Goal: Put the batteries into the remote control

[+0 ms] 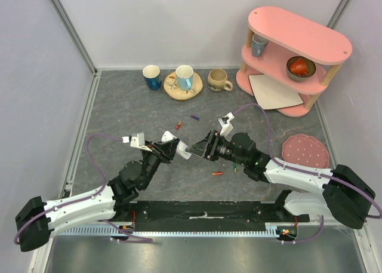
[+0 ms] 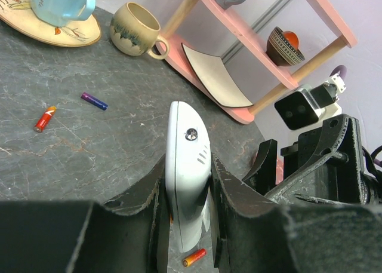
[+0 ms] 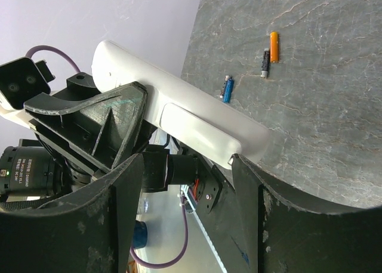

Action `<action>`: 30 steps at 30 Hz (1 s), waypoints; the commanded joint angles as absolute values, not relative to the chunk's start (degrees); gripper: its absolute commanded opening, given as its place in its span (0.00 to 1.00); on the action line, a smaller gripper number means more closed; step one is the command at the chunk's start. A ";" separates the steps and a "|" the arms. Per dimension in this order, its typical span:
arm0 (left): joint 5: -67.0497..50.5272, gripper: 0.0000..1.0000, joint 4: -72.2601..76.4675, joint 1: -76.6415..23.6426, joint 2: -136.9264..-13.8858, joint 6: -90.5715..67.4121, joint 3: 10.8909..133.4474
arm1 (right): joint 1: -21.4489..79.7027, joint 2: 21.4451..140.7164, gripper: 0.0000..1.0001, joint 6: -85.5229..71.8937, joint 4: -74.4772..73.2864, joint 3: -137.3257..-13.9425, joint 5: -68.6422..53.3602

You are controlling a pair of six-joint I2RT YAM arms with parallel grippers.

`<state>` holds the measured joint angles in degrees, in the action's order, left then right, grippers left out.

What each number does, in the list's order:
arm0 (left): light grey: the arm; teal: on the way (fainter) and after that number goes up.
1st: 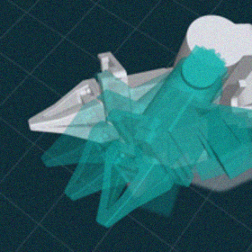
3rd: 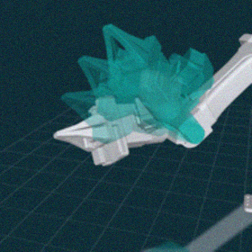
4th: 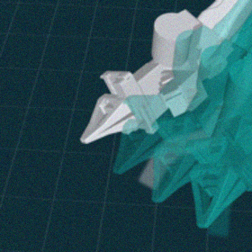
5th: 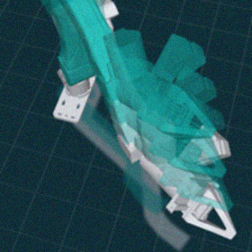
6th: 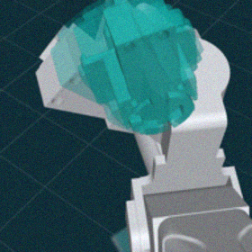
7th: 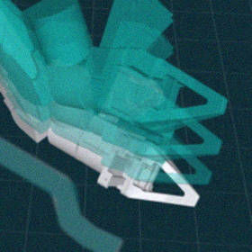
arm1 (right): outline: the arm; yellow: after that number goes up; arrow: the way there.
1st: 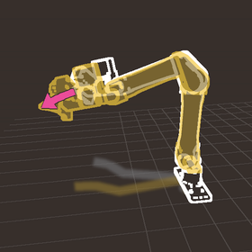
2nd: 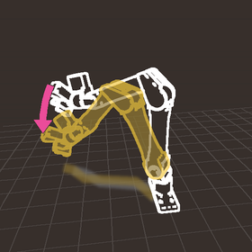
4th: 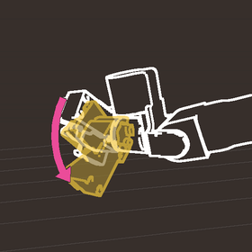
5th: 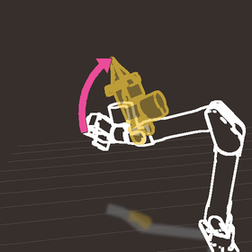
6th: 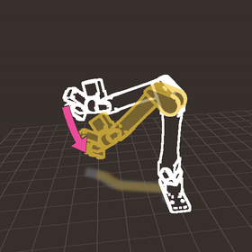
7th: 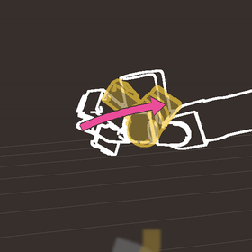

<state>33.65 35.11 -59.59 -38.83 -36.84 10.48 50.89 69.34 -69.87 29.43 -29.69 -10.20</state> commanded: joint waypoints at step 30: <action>32.26 0.02 31.20 -60.29 -39.46 -45.44 13.71 | 50.71 67.94 0.73 -67.33 29.09 -32.43 -8.88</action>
<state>34.15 30.44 -59.59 -39.46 -42.04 11.31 50.89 69.32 -68.51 26.57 -29.71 -10.20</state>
